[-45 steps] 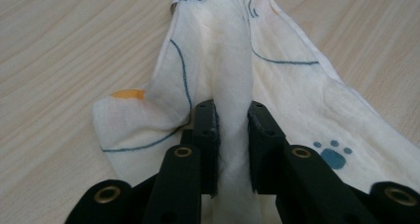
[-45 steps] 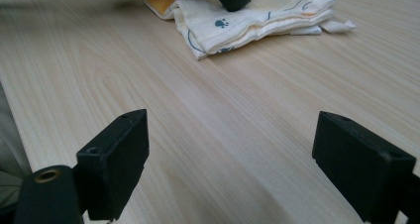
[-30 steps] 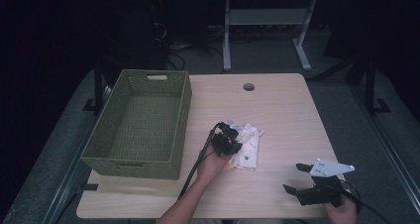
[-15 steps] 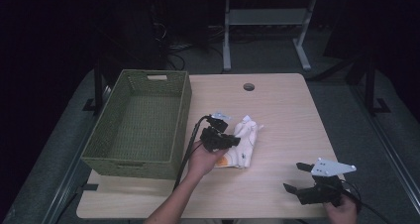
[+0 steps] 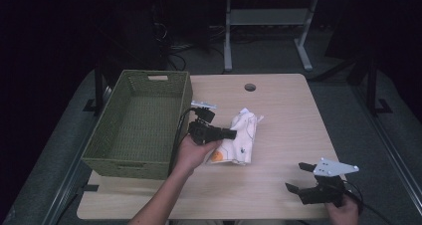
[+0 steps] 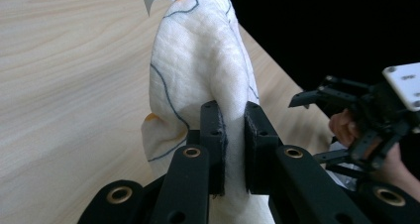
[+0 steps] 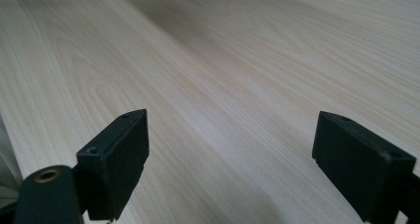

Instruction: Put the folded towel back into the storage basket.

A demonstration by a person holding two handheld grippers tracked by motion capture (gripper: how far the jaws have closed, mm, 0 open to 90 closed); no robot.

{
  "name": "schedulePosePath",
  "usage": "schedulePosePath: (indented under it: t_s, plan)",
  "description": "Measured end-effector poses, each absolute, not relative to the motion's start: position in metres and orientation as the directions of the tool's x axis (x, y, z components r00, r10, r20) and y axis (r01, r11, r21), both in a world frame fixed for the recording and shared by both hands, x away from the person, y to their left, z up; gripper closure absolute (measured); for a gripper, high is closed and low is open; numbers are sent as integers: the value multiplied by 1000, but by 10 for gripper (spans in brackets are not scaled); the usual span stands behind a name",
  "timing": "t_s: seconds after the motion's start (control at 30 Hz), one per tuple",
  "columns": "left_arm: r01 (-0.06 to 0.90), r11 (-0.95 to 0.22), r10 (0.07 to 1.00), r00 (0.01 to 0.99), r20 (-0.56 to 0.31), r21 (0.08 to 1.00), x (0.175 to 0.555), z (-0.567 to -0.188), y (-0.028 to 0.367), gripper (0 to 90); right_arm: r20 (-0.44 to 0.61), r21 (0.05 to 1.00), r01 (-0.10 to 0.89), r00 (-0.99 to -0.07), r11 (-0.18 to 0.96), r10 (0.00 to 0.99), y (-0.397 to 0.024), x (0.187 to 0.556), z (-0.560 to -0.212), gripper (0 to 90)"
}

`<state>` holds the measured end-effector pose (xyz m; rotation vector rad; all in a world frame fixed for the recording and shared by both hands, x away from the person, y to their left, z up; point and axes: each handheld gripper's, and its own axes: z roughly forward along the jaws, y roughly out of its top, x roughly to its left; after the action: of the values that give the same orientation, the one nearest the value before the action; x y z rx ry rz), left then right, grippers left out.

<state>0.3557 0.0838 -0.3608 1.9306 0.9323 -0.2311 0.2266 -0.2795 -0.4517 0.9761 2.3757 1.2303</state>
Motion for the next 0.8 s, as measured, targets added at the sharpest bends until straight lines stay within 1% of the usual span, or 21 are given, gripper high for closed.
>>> schedulePosePath:
  t_s: [0.2, 0.23, 0.3, 0.53, 0.57, 0.7, 0.8]
  plan:
    - [715, -230, 493, 671, -554, 660, 357, -355, 98, 826, 46, 797, 439, -729, 415, 683, -279, 228, -453, 140]
    - [725, -217, 479, 663, -576, 654, 358, -353, 105, 826, 47, 796, 441, -727, 413, 685, -279, 228, -453, 140]
    - [731, -204, 466, 658, -592, 651, 358, -350, 110, 826, 47, 795, 443, -726, 414, 686, -279, 229, -454, 140]
    - [728, -186, 449, 661, -602, 660, 360, -340, 124, 826, 46, 789, 449, -723, 419, 689, -278, 230, -455, 140]
    - [736, -172, 435, 654, -619, 655, 361, -338, 129, 826, 48, 789, 451, -722, 417, 690, -279, 231, -456, 140]
    - [741, -161, 433, 647, -628, 653, 363, -336, 138, 825, 56, 788, 460, -715, 409, 697, -280, 233, -457, 140]
    - [751, -134, 415, 635, -651, 647, 367, -330, 151, 825, 60, 783, 471, -708, 406, 704, -281, 234, -458, 140]
